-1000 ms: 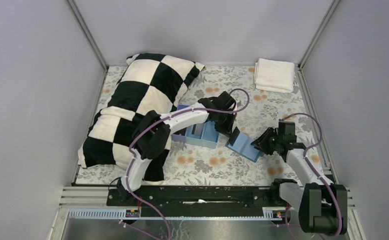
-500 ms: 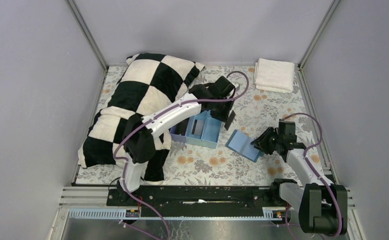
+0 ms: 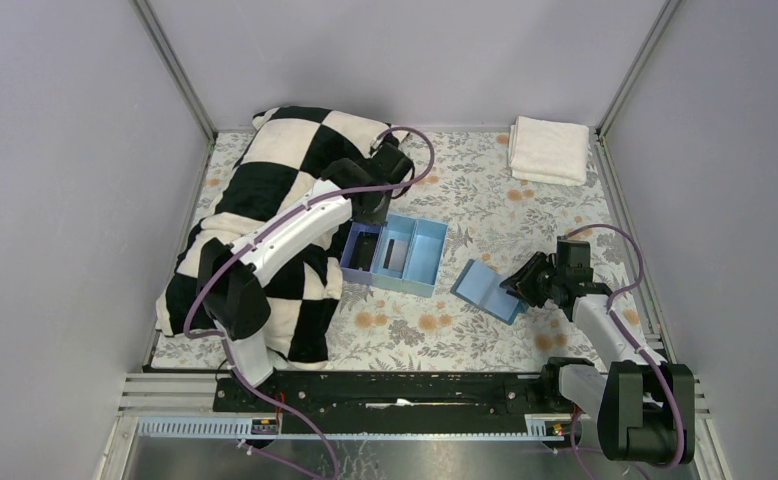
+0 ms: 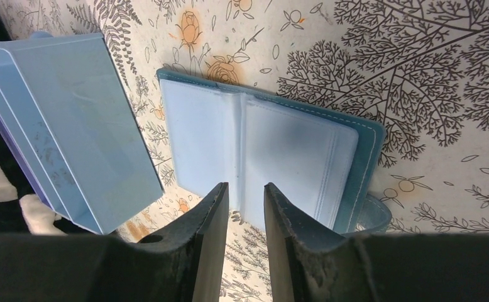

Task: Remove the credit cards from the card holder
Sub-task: Place the credit card in the storage box.

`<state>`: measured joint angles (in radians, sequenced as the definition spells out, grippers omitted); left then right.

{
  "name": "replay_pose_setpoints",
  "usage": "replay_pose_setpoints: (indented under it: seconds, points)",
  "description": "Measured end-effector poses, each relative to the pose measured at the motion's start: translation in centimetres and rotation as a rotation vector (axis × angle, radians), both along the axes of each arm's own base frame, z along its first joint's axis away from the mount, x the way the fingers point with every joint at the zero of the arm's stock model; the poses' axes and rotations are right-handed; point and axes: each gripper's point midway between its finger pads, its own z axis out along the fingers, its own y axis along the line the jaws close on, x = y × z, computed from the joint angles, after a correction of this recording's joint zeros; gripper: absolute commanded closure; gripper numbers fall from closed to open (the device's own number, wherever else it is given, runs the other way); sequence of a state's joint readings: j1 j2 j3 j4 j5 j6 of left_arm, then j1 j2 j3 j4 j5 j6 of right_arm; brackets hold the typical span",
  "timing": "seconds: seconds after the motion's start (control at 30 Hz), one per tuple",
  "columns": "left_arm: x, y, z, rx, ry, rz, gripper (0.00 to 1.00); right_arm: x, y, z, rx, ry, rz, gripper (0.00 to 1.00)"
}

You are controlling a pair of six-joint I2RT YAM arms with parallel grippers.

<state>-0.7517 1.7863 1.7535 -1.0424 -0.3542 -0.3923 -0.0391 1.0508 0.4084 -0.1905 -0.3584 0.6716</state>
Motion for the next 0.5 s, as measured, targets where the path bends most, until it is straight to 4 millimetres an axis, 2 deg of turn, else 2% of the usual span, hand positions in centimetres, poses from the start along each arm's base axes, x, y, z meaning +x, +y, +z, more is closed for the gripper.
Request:
replay_pose_setpoints:
  seconds: [0.1, 0.17, 0.5]
  points:
    - [0.0, 2.8, -2.8, 0.097, 0.032, 0.057, 1.0, 0.0, 0.0, 0.0, 0.003, -0.001, -0.001, 0.65]
    - [-0.4, 3.5, -3.9, 0.135, 0.047, 0.063, 1.0, 0.0, 0.0, 0.0, 0.003, -0.001, -0.002, 0.65]
    - [-0.4, 3.3, -7.4, 0.179, 0.068, 0.057, 1.0, 0.0, 0.0, 0.1, 0.003, -0.002, -0.002, 0.64]
